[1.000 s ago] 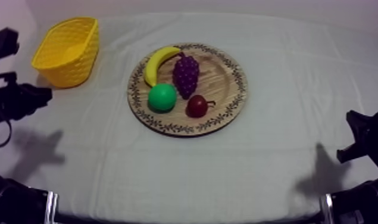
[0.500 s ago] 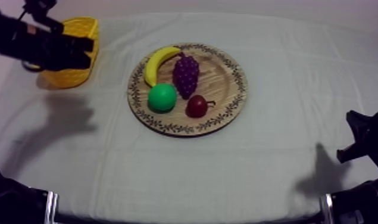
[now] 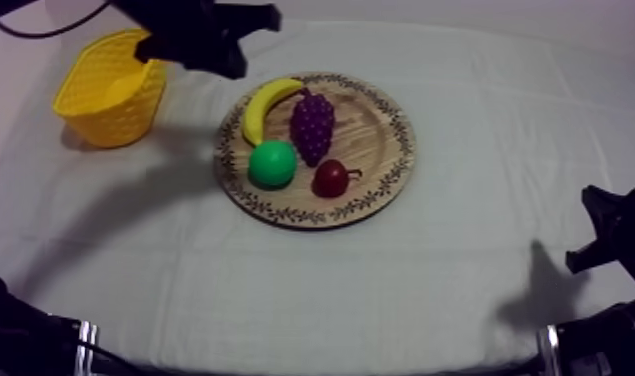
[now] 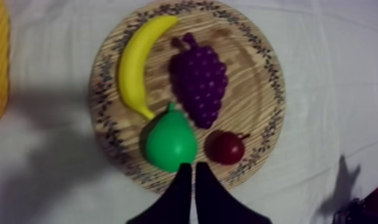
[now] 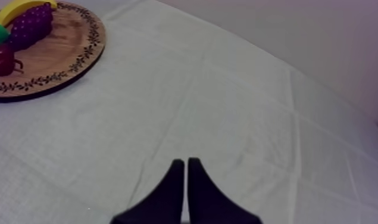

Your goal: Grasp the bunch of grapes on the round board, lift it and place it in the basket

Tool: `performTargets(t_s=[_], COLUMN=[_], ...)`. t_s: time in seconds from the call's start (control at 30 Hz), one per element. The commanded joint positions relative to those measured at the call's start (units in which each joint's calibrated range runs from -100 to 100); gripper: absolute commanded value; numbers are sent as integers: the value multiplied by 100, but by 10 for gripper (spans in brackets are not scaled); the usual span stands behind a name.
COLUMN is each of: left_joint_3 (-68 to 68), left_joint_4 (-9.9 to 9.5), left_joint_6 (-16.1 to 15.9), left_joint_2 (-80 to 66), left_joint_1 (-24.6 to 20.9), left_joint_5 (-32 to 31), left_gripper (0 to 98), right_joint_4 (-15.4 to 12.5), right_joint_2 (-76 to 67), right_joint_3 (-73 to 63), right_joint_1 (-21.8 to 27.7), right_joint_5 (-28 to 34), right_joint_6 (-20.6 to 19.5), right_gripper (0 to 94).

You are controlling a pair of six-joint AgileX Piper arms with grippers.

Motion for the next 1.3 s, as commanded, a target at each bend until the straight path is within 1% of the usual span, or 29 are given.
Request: performTargets(t_s=[0.0, 0.17, 0.33, 0.4, 0.47, 0.73, 0.83, 0.93, 1.03, 1.27], left_joint_3=[-872, -1698, -2166, -2247, -2304, -2386, -2389, -2413, -2499, -2809], left_joint_4=[-52, -173, -255, -266, -272, -272, -266, -262, -266, -289], left_joint_6=[106, 239, 343, 366, 344, 207, 191, 182, 178, 207], left_joint_2=[457, 1069, 1499, 1614, 1712, 1965, 2064, 2189, 2349, 2892], left_joint_1=[113, 244, 299, 297, 289, 261, 234, 217, 210, 200], left_joint_5=[223, 589, 817, 850, 866, 922, 956, 973, 1015, 1139], left_gripper=[24, 26, 29, 55, 128, 547, 659, 739, 791, 827], right_joint_4=[0, 0, 0, 0, 0, 0, 0, 0, 0, 0], right_joint_2=[-1, -1, -1, -1, -1, -1, -1, -1, -1, -1], right_joint_3=[-2, -2, -2, -2, -2, -2, -2, -2, -2, -2], right_joint_1=[-1, -1, -1, -1, -1, -1, -1, -1, -1, -1], right_joint_5=[-3, -3, -3, -3, -3, -3, -3, -3, -3, -3], right_joint_6=[1, 1, 1, 1, 1, 1, 1, 1, 1, 1], right_gripper=[3, 3, 3, 3, 3, 3, 3, 3, 3, 3])
